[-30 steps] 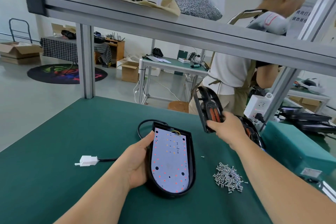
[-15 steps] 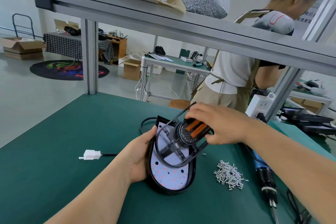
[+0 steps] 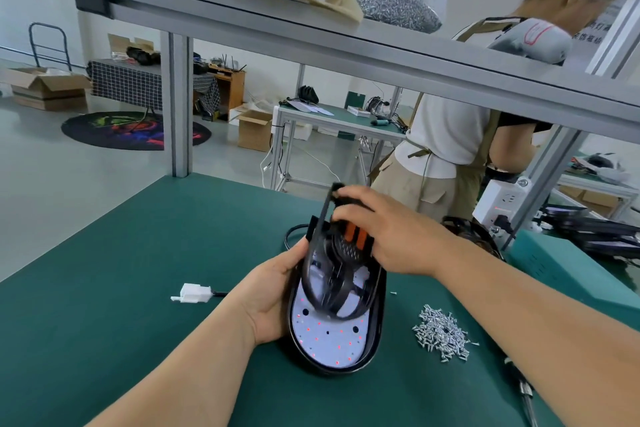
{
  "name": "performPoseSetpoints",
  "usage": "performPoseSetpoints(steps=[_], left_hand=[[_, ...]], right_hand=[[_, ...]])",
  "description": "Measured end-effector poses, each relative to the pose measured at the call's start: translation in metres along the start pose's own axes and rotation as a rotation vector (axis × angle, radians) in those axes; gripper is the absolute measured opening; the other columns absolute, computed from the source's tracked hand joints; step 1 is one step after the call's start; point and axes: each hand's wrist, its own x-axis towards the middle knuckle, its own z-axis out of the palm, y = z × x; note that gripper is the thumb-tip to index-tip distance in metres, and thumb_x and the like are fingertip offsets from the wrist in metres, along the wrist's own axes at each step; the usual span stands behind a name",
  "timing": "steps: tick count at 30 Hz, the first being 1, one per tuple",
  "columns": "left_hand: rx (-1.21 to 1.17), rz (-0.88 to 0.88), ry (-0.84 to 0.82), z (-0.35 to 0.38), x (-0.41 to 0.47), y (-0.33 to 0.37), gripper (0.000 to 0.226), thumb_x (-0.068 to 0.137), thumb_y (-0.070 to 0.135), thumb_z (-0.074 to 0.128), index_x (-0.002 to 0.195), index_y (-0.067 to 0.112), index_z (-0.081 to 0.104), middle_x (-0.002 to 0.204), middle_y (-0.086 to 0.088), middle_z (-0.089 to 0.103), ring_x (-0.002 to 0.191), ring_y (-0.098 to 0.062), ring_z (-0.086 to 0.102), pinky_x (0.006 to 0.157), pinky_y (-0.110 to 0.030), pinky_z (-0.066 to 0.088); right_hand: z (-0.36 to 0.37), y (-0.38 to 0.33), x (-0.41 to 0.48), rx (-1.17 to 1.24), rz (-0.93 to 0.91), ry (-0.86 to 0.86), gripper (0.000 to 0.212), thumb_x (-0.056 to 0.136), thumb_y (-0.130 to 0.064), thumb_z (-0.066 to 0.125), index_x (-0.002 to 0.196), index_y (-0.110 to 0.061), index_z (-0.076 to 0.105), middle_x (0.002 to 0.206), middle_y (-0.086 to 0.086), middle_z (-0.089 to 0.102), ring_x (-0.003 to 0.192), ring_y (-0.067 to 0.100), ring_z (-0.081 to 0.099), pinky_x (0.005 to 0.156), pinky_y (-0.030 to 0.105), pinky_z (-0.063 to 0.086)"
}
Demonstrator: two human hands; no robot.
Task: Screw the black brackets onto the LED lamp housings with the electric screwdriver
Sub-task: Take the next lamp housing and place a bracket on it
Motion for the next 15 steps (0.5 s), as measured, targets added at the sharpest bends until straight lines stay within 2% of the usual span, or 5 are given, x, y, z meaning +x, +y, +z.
performPoseSetpoints(steps=[3, 6, 8, 11, 15], left_hand=[[0.029, -0.006, 0.002, -0.001, 0.0, 0.001, 0.05, 0.085, 0.048, 0.058, 0.112, 0.01, 0.076, 0.124, -0.014, 0.069, 0.11, -0.029, 0.069, 0.082, -0.038, 0.059], [0.032, -0.014, 0.022, -0.004, 0.002, 0.001, 0.05, 0.079, 0.049, 0.062, 0.107, 0.012, 0.078, 0.12, -0.013, 0.071, 0.104, -0.029, 0.071, 0.079, -0.037, 0.06], [0.039, -0.023, 0.033, -0.007, 0.003, 0.001, 0.051, 0.079, 0.05, 0.06, 0.107, 0.011, 0.078, 0.118, -0.013, 0.072, 0.1, -0.03, 0.072, 0.077, -0.037, 0.059], [0.04, -0.027, 0.046, -0.008, 0.005, 0.0, 0.05, 0.078, 0.05, 0.059, 0.102, 0.01, 0.08, 0.111, -0.014, 0.074, 0.092, -0.03, 0.074, 0.071, -0.036, 0.06], [0.036, -0.01, 0.08, -0.011, 0.008, -0.001, 0.05, 0.079, 0.051, 0.059, 0.099, 0.01, 0.08, 0.106, -0.015, 0.075, 0.085, -0.031, 0.074, 0.069, -0.036, 0.059]], right_hand=[[0.005, 0.016, -0.012, 0.187, 0.11, 0.151, 0.068, 0.075, 0.009, 0.064, 0.139, -0.008, 0.047, 0.152, 0.016, 0.03, 0.135, 0.037, 0.043, 0.109, 0.047, 0.042], [0.011, 0.021, -0.025, 0.494, 0.236, 0.295, 0.068, 0.077, 0.014, 0.067, 0.136, -0.009, 0.043, 0.145, 0.012, 0.035, 0.132, 0.029, 0.046, 0.104, 0.047, 0.046], [0.017, 0.017, -0.032, 0.745, 0.307, 0.38, 0.068, 0.079, 0.02, 0.065, 0.127, -0.021, 0.04, 0.13, 0.008, 0.045, 0.109, 0.015, 0.057, 0.089, 0.037, 0.051], [0.026, 0.017, -0.035, 0.873, 0.414, 0.498, 0.061, 0.081, 0.024, 0.06, 0.118, -0.021, 0.04, 0.1, -0.004, 0.055, 0.081, -0.007, 0.057, 0.073, 0.014, 0.049], [0.033, 0.016, -0.036, 0.969, 0.475, 0.594, 0.05, 0.083, 0.011, 0.067, 0.126, -0.002, 0.045, 0.107, 0.013, 0.056, 0.088, 0.003, 0.054, 0.084, 0.009, 0.046]])
